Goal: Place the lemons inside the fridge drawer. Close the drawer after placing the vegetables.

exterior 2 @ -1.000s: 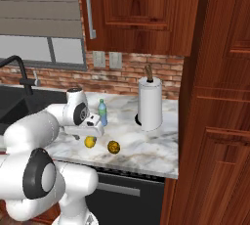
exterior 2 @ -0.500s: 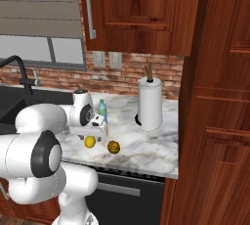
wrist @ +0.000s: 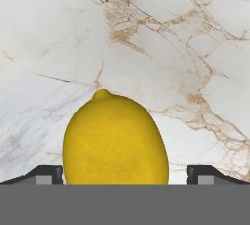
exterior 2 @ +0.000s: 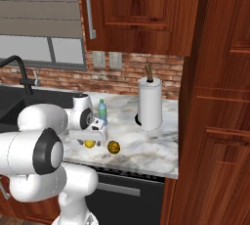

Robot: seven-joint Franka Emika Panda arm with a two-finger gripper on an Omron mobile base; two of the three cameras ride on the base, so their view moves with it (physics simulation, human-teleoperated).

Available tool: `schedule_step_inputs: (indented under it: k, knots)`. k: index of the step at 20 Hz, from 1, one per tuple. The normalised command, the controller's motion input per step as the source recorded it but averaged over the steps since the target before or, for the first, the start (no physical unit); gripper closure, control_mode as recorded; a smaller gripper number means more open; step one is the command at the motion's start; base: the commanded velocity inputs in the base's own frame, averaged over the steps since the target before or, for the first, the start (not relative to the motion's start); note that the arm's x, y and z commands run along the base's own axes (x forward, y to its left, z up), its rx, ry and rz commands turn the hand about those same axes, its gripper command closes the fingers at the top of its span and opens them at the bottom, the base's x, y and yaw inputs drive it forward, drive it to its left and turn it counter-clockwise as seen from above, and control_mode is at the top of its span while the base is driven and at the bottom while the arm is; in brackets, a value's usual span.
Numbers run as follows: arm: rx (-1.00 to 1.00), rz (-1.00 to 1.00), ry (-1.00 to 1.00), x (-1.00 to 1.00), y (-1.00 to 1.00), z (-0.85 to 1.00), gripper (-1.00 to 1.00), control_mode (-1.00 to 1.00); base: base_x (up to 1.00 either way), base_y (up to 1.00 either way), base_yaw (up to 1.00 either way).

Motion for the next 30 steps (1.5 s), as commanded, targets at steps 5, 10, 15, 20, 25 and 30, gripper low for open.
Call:
schedule_step_inputs:
  k: [5,10,15,20,25,30]
  knots:
    - [0.00,0.01,0.00,-0.19,0.01,-0.20,-1.00,-1.00,0.00,0.00,0.00]
    - [0.00,0.01,0.00,0.00,0.02,-0.09,-1.00,-1.00,0.00,0.00,0.00]
    - [0.00,0.02,0.00,0.12,0.00,-0.01,1.00,-1.00,0.00,0.00,0.00]
    - [0.00,0.00,0.00,0.01,0.00,-0.01,1.00,-1.00,0.00,0.00,0.00]
    - [0.00,0.00,0.00,-0.07,0.00,0.03,1.00,-1.00,0.00,0.00,0.00]
    - [-0.01,-0.01,0.00,-0.61,0.04,0.63,1.00,-1.00,0.00,0.00,0.00]
